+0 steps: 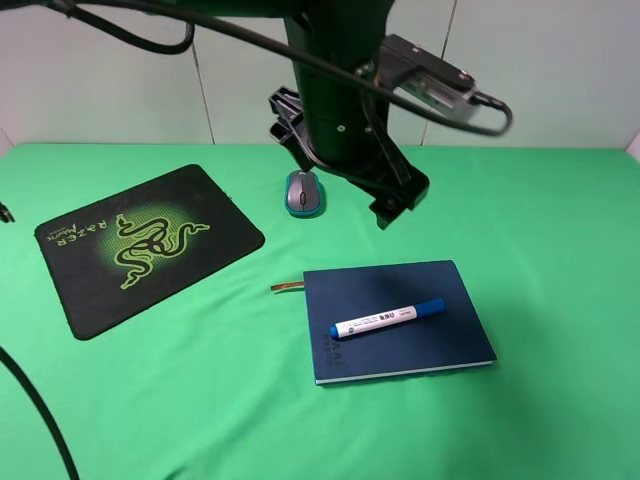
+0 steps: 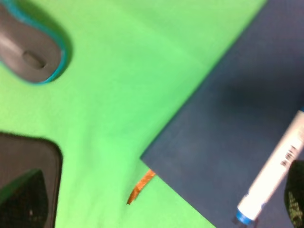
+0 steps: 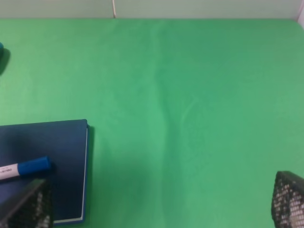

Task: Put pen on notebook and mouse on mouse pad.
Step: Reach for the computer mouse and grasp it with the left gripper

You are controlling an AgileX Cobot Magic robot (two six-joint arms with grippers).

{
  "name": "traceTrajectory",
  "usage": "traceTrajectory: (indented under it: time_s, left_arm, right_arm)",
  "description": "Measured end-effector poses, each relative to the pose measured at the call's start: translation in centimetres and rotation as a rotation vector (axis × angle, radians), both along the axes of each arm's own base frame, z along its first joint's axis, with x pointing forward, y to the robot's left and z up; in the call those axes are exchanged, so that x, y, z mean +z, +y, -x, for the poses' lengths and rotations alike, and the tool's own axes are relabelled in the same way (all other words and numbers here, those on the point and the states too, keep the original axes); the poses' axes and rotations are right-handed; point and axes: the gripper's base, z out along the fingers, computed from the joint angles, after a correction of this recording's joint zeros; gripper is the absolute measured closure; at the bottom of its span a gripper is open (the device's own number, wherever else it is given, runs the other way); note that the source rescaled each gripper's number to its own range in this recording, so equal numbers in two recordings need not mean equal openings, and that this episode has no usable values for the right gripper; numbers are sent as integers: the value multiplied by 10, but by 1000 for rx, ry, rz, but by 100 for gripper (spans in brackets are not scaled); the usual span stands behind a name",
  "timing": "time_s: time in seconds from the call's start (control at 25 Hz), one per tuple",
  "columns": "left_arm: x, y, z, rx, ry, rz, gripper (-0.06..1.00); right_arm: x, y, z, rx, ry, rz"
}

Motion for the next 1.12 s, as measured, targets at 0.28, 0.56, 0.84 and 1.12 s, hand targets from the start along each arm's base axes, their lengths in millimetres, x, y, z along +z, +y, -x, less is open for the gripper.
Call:
traceTrajectory:
  time_s: [0.28, 0.56, 0.84, 1.12]
  left_arm:
    - [1, 37, -41, 274, 0, 72, -6]
    - [-5, 59, -90, 434, -10, 95, -6]
    - [-34, 57, -131, 526, 74, 110, -6]
    - [-75, 56, -164, 592, 151, 150, -6]
  right_arm:
    - [0, 0, 0, 0, 0, 0]
    - [0, 0, 0, 0, 0, 0]
    - [0, 0, 0, 0, 0, 0]
    - [0, 0, 0, 0, 0, 0]
